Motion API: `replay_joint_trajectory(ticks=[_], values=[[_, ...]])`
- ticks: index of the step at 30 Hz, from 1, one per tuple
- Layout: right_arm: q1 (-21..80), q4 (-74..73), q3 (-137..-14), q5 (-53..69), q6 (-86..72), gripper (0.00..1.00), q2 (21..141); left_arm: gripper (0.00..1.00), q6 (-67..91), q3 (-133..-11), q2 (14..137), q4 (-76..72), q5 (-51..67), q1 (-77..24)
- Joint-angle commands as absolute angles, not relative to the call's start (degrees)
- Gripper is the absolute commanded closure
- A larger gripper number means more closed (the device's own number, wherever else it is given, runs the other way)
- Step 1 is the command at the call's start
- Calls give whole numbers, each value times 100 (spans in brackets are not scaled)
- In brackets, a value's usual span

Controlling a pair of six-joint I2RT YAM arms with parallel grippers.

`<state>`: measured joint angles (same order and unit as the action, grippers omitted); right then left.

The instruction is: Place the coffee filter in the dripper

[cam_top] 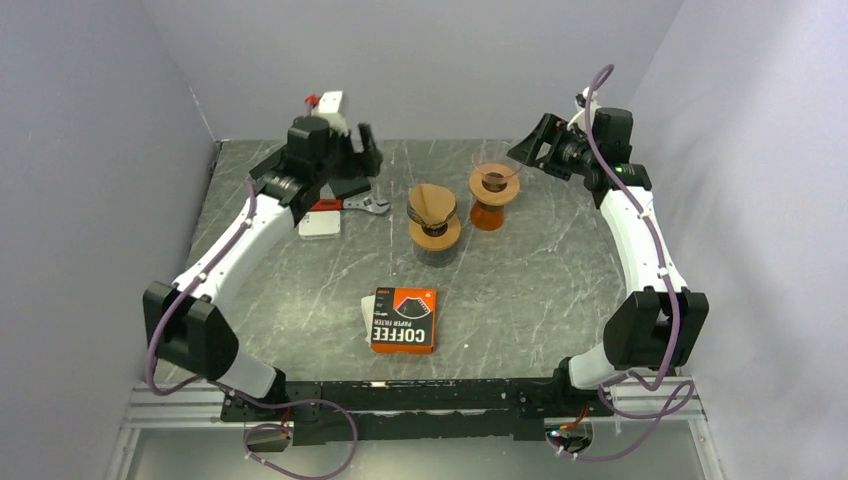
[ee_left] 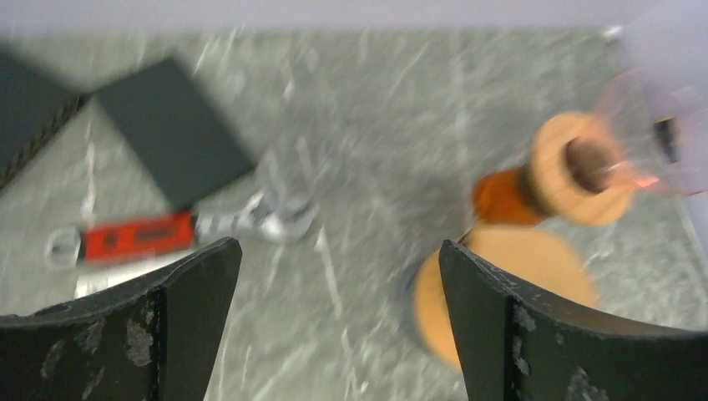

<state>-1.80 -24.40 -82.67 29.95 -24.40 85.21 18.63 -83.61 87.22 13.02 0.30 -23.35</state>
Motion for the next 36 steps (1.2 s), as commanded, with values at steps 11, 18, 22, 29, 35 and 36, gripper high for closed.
replay_joint_trajectory(ticks=[11, 18, 22, 29, 35, 36], values=[[-71, -2314, -8246, 2920, -2259, 16, 8323, 15, 3583, -5033, 6898, 2782, 1205, -1793], [-59, -2297, -8255, 2915, -2266, 15, 8346, 23, 3970, -4128, 6493, 2535, 1923, -1767], [-59, -2309, -8268, 2916, -2252, 15, 8350, 26, 4149, -3747, 6711, 2107, 2232, -1767], [-62, -2332, -8275, 2901, -2236, 15, 8348, 33, 4315, -3361, 7091, 1568, 2518, -1767], [-53, -2321, -8314, 2955, -2250, 15, 8380, 34, 4510, -3061, 7336, 956, 2681, -1767], [-51, -2323, -8314, 2957, -2250, 15, 8375, 34, 4532, -3033, 7385, 857, 2703, -1767]])
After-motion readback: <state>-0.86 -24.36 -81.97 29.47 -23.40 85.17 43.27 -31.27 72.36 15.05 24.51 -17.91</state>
